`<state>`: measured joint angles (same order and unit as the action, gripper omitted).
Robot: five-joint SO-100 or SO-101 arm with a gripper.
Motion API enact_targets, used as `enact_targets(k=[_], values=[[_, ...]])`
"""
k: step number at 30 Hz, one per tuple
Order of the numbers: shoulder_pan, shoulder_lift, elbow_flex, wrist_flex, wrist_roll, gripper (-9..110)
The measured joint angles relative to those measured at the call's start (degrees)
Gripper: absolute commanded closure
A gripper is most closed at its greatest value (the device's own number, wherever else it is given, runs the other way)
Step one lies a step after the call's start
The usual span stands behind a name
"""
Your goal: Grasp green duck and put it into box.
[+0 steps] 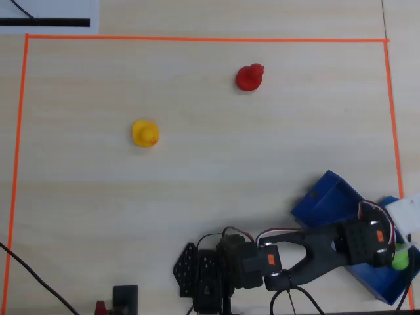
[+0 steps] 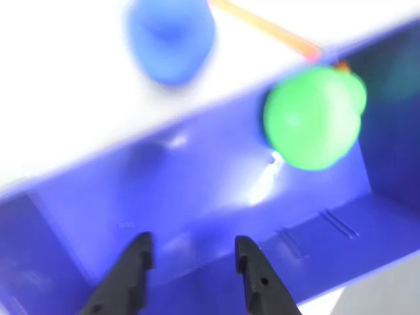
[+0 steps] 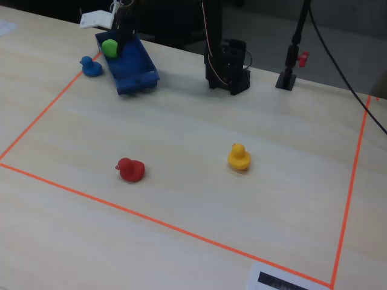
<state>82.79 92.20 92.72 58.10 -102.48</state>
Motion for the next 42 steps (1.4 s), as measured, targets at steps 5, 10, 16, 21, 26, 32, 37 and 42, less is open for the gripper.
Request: enact_targets(k=[5,10,16,21,26,32,37,42], values=[[-15.47,9.4,3.34,-5.62,7.82,101],[-38.58,19.07,11.95,-18.37,11.25,101],[-62.23,31.29,29.18,-24.7,10.63,101],[-77.34,44.56,45.97,-17.58,9.49,101],[-85.52,57.74,59.41,-4.92,9.4,101],[-85.69,74.53,75.41,0.88,7.03,101],[-84.11,82.27,82.09,3.08,6.24,101],[-84.02,86.04,83.5,8.17,6.15,101]])
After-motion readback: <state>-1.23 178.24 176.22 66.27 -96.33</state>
